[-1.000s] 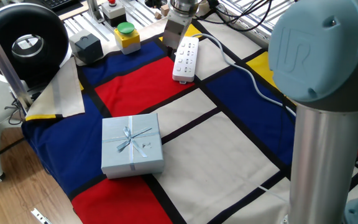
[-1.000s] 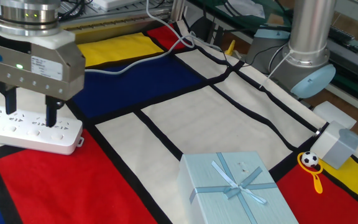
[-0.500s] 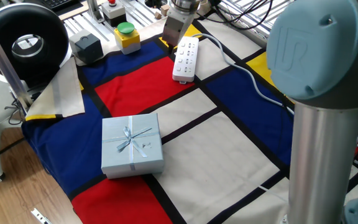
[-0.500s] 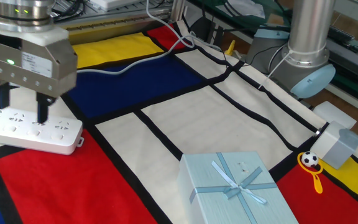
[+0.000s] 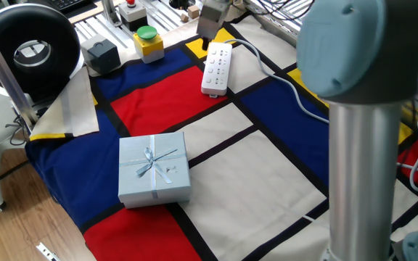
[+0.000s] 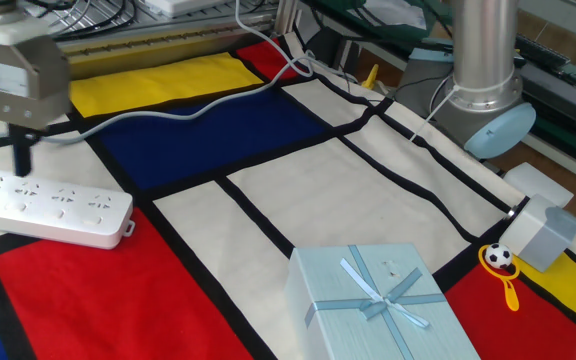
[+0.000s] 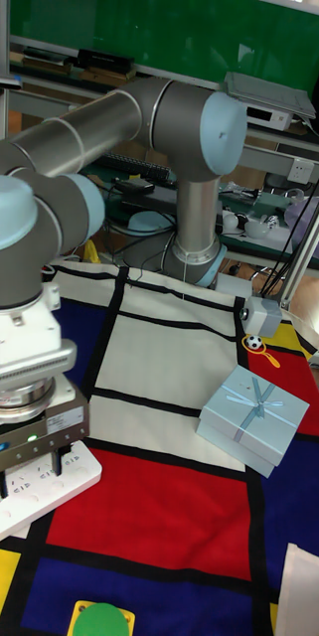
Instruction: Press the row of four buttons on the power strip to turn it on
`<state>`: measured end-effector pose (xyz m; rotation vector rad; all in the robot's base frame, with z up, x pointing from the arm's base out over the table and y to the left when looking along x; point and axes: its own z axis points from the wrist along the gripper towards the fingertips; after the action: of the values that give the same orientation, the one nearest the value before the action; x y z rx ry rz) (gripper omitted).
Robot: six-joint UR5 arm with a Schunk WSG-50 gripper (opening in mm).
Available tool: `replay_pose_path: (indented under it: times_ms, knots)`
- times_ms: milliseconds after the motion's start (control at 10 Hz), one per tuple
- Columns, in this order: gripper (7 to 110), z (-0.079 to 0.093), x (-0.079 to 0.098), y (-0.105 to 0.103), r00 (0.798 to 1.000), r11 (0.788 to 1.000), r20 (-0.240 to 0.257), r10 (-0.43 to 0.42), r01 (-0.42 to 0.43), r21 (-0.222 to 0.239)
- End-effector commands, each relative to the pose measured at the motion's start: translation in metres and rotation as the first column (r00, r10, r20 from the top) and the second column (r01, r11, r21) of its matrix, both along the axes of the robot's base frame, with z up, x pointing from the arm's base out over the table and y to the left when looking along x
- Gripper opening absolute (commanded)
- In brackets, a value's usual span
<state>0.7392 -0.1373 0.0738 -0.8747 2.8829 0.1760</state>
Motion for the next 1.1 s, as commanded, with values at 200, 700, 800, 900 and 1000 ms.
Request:
replay_pose_path:
  times_ms: [200,700,800,900,1000]
  knots:
    - [66,-0.018,0.017,-0.020,1.000,1.000,0.018,0.010,-0.009,-0.010]
    - [66,-0.025,0.011,-0.005,0.998,0.999,0.037,-0.045,0.045,-0.005]
    - [66,-0.023,0.011,-0.008,0.999,0.999,0.033,-0.040,0.040,-0.006]
    - [66,-0.022,0.013,-0.012,0.999,0.999,0.030,-0.037,0.037,-0.011]
    - [66,-0.021,0.015,-0.015,0.999,1.000,0.026,-0.030,0.030,-0.009]
